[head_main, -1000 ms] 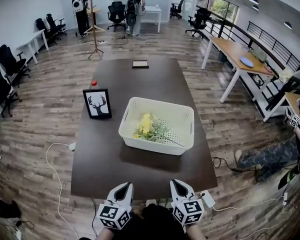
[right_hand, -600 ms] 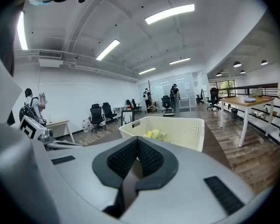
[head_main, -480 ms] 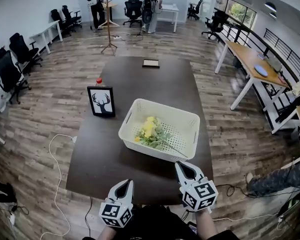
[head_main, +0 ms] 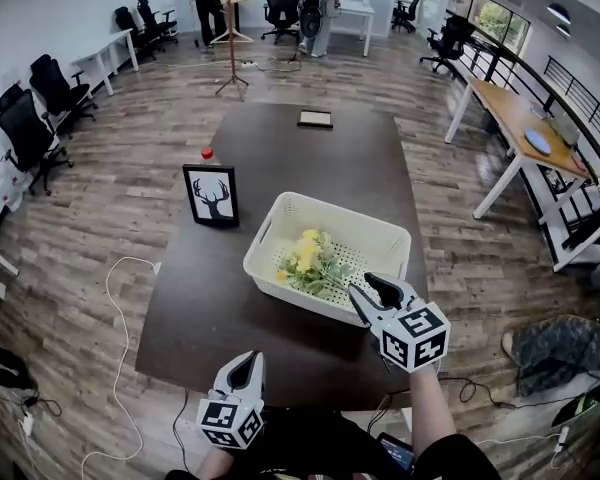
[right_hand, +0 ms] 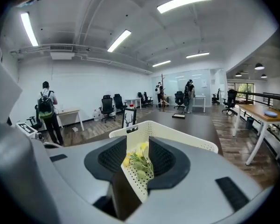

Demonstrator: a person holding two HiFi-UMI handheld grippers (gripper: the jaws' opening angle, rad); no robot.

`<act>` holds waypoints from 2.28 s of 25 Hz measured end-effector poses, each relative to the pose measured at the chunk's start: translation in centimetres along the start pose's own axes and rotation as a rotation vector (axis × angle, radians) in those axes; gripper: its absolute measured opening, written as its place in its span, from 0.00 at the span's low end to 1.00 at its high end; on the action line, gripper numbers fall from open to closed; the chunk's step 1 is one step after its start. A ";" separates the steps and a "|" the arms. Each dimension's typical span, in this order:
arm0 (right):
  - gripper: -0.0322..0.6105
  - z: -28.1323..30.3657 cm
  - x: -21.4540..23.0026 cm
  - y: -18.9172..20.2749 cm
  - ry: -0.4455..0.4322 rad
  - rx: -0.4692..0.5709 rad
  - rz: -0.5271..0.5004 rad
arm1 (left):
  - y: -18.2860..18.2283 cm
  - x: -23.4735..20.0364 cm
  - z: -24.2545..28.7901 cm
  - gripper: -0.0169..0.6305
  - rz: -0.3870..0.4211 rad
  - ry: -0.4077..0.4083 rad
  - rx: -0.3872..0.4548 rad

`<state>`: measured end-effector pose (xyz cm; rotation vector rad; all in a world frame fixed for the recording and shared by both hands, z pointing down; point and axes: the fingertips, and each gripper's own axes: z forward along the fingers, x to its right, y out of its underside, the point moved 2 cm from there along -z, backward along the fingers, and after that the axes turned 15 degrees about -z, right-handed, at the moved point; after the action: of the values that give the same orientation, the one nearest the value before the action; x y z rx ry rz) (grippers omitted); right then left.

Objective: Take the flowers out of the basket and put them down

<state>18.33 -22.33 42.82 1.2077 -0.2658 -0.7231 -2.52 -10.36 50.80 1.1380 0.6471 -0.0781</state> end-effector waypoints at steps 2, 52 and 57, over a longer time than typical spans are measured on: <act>0.30 1.2 0.5 0.2 -0.017 -0.039 -0.014 | -0.4 -0.3 0.4 0.04 0.004 -0.006 0.001; 0.42 18.3 0.5 15.4 -0.387 -0.675 -0.129 | -4.8 -9.5 5.4 0.04 -0.119 -0.153 -0.032; 0.32 18.4 -0.2 15.7 -0.418 -0.687 -0.059 | -4.8 -10.1 4.8 0.04 -0.127 -0.169 -0.031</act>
<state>13.81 -33.46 63.81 0.4076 -0.2930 -1.0129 -10.45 -19.22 53.36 1.0468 0.5679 -0.2689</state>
